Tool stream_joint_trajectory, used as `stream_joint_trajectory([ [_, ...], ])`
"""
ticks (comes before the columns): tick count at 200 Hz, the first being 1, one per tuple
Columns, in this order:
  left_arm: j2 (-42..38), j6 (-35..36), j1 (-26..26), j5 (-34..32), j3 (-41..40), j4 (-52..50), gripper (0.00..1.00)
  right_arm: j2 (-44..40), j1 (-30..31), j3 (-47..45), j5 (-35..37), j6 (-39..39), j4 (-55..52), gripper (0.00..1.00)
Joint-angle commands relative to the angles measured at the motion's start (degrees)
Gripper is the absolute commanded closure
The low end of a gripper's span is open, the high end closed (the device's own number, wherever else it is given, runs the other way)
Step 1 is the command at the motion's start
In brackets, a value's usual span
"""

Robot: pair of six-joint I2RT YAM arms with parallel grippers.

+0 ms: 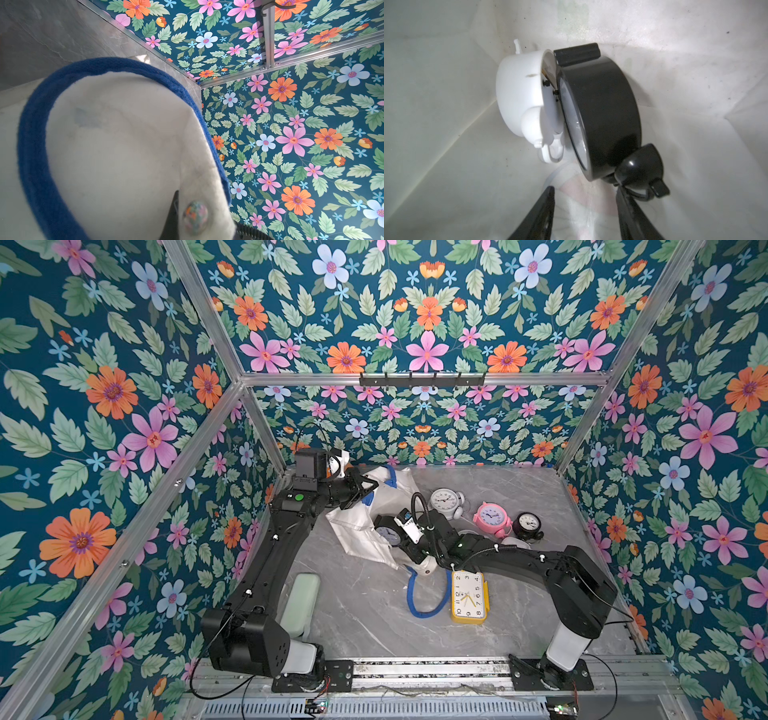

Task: Take the alarm clock out of the canvas bag
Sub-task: Pick up the alarm from the canvas bag.

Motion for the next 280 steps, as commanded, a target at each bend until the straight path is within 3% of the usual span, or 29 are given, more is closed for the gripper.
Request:
stream_joint_trajectory([
  [1,-0.5,0.6,0.1,1.9,1.0,2.6,1.00,-1.5,-0.1,-0.8,0.8,0.0,2.1,0.49],
  [87,-0.4,1.3,0.0,1.6,1.3,1.6,1.00,-4.7,-0.3,-4.3,4.1,0.3,1.0,0.34],
  [118,-0.6,1.4,-0.1,1.6,1.5,1.6,1.00,-4.3,-1.3,-5.1,3.9,0.5,1.9,0.33],
  [201,-0.6,1.5,-1.3,2.5,2.2,1.4,1.00,-2.2,-2.4,-9.8,-1.6,-6.1,12.1,0.46],
  [280,-1.2,1.4,-2.0,2.8,2.8,1.4,1.00,0.8,-2.5,-8.9,-1.5,-8.1,18.3,0.60],
])
